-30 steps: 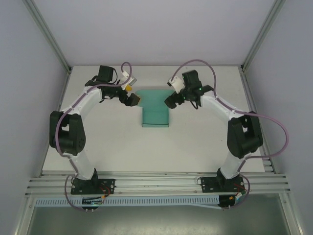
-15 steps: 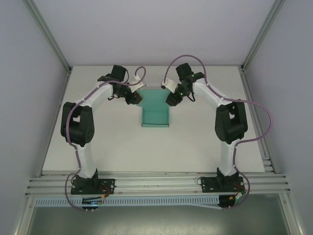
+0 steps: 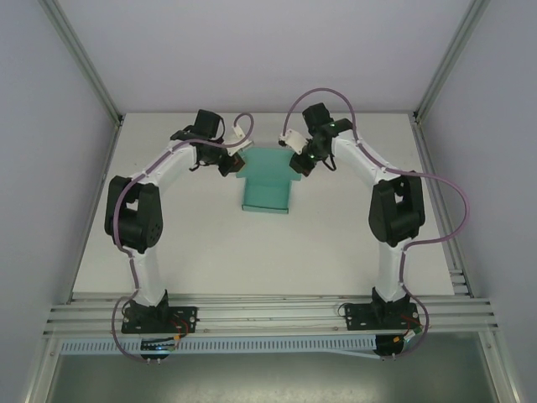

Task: Assemble paper box

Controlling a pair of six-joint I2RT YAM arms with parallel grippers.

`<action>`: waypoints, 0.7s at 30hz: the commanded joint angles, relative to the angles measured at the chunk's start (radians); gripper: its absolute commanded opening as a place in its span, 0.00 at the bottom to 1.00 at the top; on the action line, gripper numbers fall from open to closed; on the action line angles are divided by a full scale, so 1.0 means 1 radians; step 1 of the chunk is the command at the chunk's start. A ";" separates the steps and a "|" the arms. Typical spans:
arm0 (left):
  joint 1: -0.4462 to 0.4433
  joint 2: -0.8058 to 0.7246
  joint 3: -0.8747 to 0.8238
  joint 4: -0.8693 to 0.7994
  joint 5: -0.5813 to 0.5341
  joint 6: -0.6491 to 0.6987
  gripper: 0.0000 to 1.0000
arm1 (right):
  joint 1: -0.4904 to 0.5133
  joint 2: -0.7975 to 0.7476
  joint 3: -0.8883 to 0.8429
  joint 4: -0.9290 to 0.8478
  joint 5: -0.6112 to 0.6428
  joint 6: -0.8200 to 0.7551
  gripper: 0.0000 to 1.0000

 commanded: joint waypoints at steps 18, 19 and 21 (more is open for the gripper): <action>-0.116 -0.002 -0.038 0.221 -0.346 -0.808 0.00 | 0.150 -0.097 -0.258 0.636 0.489 1.137 0.00; -0.121 -0.002 -0.050 0.223 -0.347 -0.807 0.00 | 0.154 -0.098 -0.264 0.644 0.502 1.150 0.00; -0.127 -0.003 -0.083 0.229 -0.387 -0.828 0.00 | 0.170 -0.096 -0.278 0.649 0.538 1.161 0.00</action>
